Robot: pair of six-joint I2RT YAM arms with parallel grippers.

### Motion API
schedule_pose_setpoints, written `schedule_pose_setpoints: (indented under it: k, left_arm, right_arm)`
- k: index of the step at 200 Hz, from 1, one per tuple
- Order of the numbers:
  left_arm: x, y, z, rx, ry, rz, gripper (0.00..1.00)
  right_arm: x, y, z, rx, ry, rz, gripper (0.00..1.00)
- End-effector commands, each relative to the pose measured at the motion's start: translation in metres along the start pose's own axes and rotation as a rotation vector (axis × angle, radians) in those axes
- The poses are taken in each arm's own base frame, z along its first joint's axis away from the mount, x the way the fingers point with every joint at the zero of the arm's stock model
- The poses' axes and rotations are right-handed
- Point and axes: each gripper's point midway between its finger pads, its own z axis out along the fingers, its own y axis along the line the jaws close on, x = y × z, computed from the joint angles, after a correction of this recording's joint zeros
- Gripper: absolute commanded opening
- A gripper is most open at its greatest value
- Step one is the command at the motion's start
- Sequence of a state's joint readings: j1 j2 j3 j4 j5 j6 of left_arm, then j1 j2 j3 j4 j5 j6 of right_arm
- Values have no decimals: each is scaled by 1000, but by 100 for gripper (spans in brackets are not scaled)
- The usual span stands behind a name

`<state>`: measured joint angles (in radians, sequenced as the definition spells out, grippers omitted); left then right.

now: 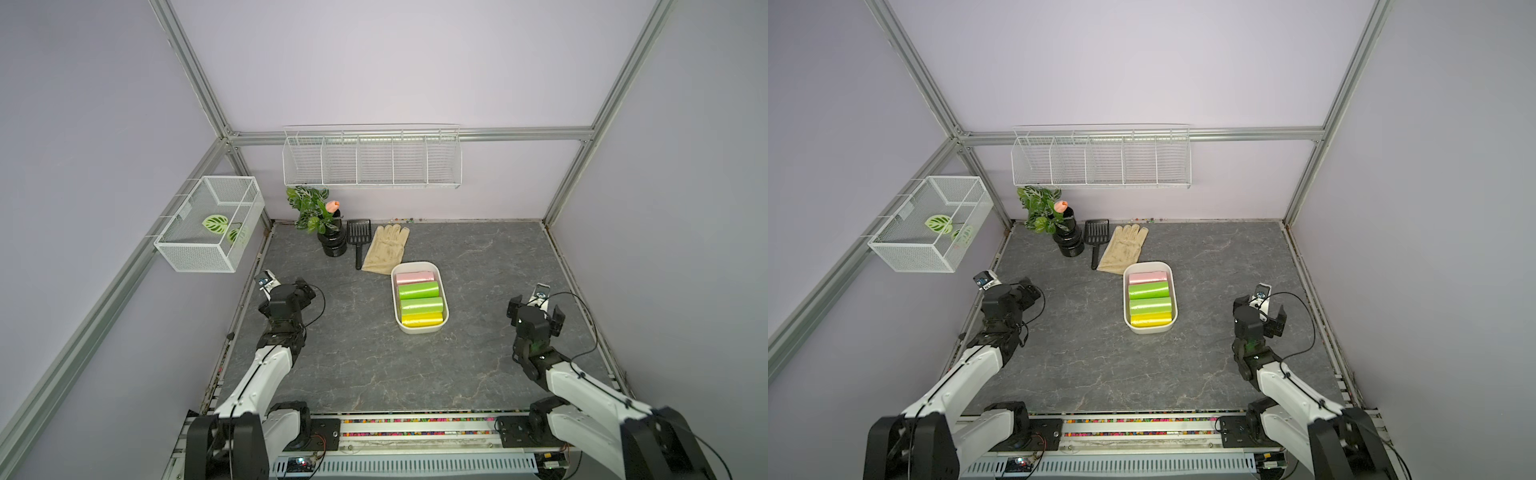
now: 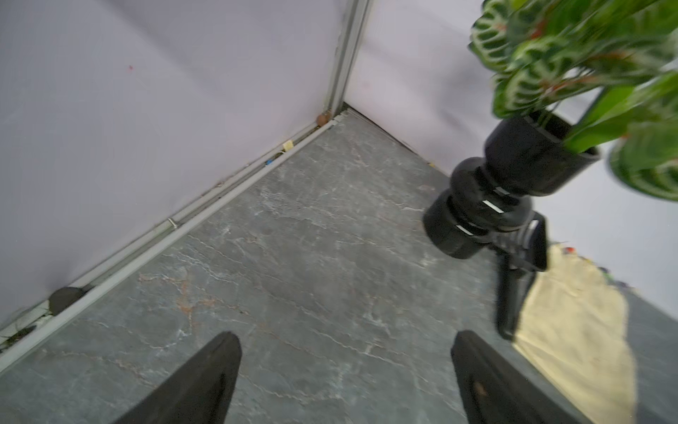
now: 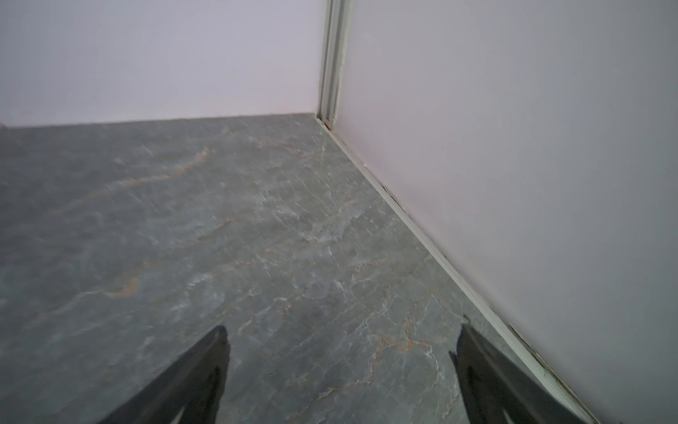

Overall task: Put the roll of trash bags into the storage box
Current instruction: Reset both arms

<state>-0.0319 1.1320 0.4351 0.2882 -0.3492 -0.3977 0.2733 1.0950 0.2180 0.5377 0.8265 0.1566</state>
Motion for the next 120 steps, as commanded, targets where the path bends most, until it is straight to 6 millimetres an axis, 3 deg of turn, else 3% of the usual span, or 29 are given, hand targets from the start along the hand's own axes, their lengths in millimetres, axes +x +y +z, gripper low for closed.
schedule_pose_setpoints:
  k: [1,29,56,72,101,120]
  left_arm:
    - [-35,-8,7,1,-206,64,95]
    - [-40,-16,4,40,-252,153,95]
    - [-9,1,11,-14,-204,187,96]
    - [-1,-12,5,84,-260,229,97]
    - [12,-32,28,144,-172,297,97]
    - [19,-21,39,113,-146,258,97]
  right_arm:
    - [-25,-2,6,49,-111,88,97]
    - [-32,16,22,11,-116,48,96]
    - [-31,32,34,0,-186,13,95]
    - [-33,48,31,-16,-192,-57,95]
    - [-32,58,36,-55,-146,-94,95]
    - [-30,60,43,-93,-110,-84,95]
